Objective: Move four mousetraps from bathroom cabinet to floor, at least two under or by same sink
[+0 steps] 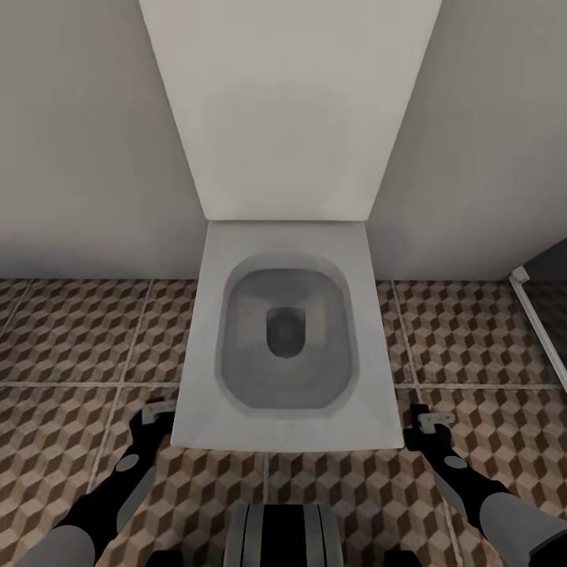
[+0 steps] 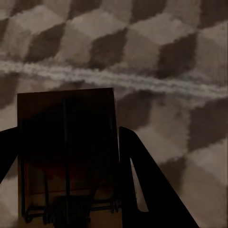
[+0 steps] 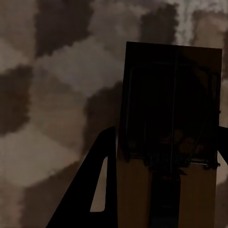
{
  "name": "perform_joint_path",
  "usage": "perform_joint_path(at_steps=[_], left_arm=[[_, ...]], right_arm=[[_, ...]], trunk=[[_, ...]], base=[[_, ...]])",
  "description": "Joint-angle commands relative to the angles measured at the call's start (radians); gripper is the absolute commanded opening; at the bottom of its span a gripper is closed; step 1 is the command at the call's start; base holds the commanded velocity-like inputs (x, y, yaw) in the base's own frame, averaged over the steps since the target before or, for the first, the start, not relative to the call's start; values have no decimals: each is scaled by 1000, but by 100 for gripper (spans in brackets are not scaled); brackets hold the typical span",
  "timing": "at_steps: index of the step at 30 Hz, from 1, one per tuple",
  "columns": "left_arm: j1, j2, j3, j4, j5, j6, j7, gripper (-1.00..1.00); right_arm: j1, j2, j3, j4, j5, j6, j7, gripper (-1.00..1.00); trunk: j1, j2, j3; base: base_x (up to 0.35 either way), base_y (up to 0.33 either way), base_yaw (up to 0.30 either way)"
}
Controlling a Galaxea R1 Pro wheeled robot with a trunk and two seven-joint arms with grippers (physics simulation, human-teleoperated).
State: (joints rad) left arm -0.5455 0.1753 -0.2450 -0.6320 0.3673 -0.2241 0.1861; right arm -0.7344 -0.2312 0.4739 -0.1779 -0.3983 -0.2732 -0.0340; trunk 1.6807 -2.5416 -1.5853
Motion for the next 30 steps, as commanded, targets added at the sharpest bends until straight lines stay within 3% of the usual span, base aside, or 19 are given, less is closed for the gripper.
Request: perform_joint_path(at_steps=[1,23,25,30], left_arm=[[-1,3,-9,0,5,-4,11,-100],[-1,2,-8,0,6,-3,7,-100],[-1,0,-10,0,6,-3,8,-100],[-1,-2,-12,0,5,-3,8,-100]], right_arm=[[0,0,8,0,-10,-3,2,-100],[0,0,7,0,-10,-7,2,-100],[2,0,7,0,-10,-25,3,-100],[6,0,8,8,-17,-149,3,-100]], trunk=[[0,0,-1],[0,0,-1],[0,0,-1],[0,0,-1]], base=[[0,0,0],[0,0,0],[0,0,0],[0,0,0]])
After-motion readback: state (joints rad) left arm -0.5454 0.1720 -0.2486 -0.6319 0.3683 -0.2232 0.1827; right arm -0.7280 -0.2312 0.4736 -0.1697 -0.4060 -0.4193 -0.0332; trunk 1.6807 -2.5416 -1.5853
